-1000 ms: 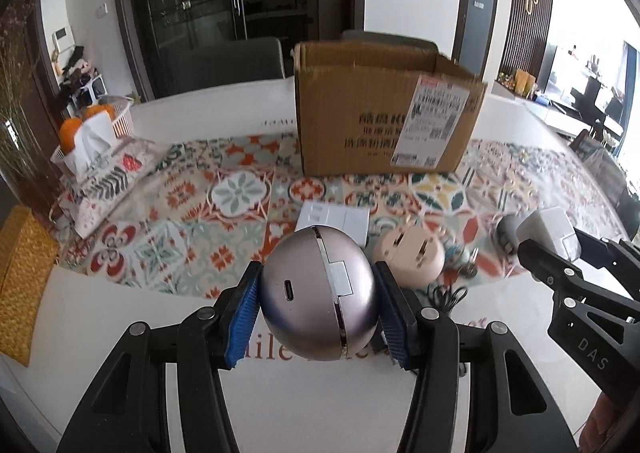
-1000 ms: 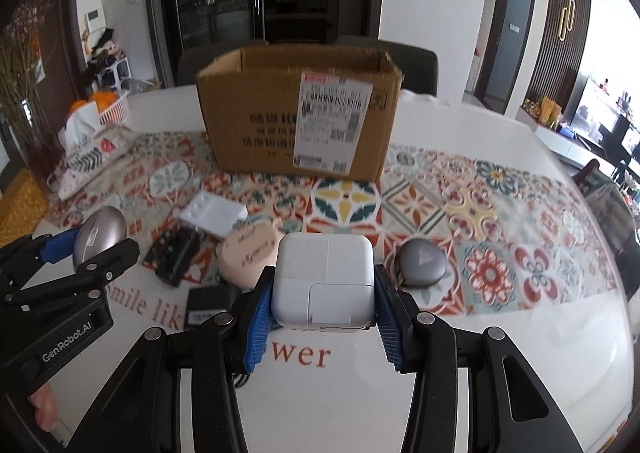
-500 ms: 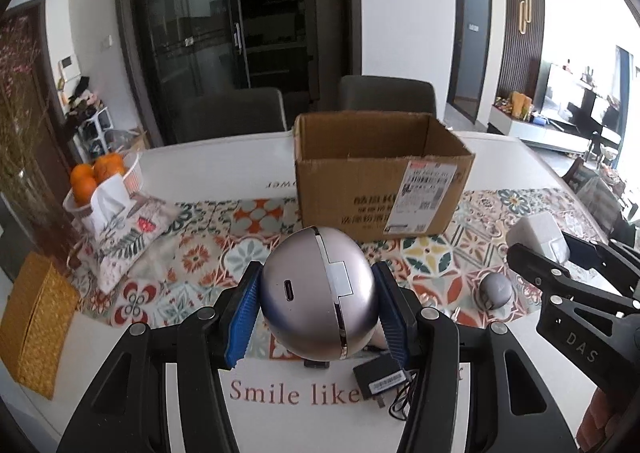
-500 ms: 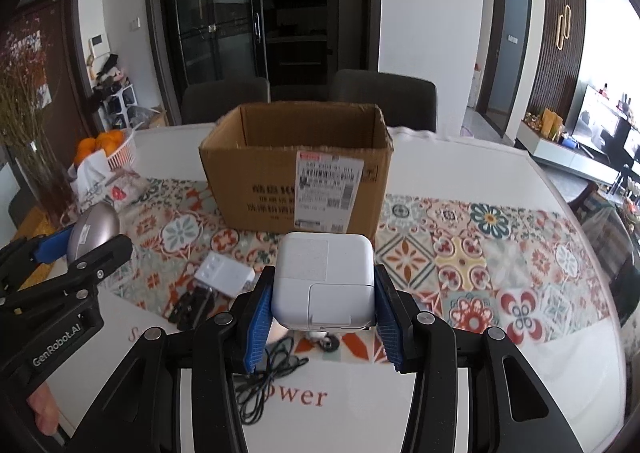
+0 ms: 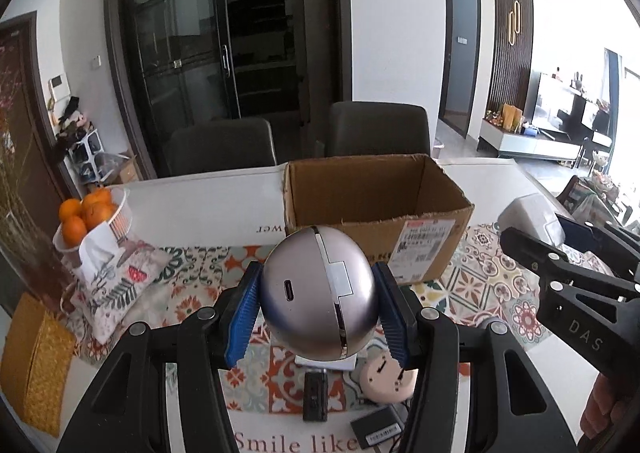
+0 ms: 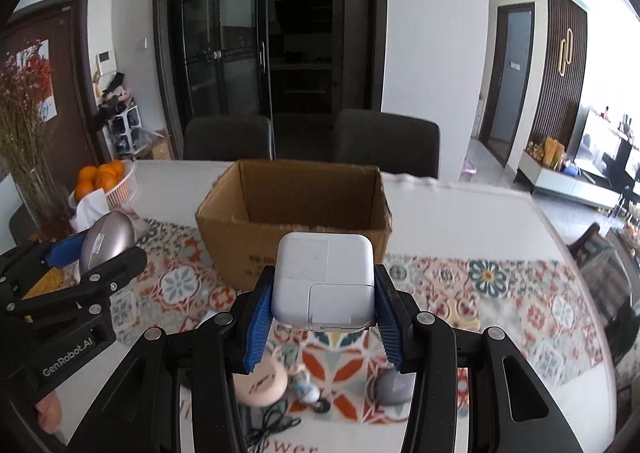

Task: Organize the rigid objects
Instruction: 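Carry the silver speaker and white charger over the cardboard box with both tools, then open both grippers to drop the speaker and charger into the box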

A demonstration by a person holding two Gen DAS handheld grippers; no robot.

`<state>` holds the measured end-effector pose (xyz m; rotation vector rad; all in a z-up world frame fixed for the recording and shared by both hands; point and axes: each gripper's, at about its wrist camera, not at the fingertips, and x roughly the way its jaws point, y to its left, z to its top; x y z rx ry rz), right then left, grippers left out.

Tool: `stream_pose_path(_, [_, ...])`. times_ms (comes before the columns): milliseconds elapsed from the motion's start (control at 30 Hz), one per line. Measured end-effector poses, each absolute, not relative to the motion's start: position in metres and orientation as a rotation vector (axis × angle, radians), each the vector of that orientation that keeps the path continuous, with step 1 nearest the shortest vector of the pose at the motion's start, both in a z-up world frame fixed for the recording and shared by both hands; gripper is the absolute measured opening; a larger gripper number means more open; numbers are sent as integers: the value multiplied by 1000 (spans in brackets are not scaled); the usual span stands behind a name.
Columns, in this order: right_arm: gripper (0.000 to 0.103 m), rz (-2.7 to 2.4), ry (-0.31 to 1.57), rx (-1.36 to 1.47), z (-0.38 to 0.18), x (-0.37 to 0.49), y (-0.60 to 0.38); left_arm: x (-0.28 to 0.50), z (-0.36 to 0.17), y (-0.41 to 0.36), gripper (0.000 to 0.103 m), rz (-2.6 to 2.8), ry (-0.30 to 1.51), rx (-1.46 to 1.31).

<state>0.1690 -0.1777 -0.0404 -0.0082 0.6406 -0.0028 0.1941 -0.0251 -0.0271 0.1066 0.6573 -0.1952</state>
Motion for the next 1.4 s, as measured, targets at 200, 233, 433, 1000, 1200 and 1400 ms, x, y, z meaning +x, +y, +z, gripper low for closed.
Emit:
stream_pose_path(200, [47,9,651,-21,-31,201,-180,224,-19,-30,54,-196,665,106])
stream_pose_path(233, [47,11,653,-23,-30,206,-181,230,-18,-32,54,-198,664,110])
stream_pose_path(433, [47,22,683,-15,-20,238,-188,261,-7,-42,54,-229,678,112])
stream_pose_path(1000, [47,56,874,13,-41,332,-212,347,-23,-69,54,-234,835,142])
stream_pose_path(1200, [39,45,922,-10,-56,354,-212,371,-42,-70,54,-231,899,140])
stream_pose_path(1400, [39,27,939,-15,-61,360,-217,379,-52,-77,54,-243,929,136])
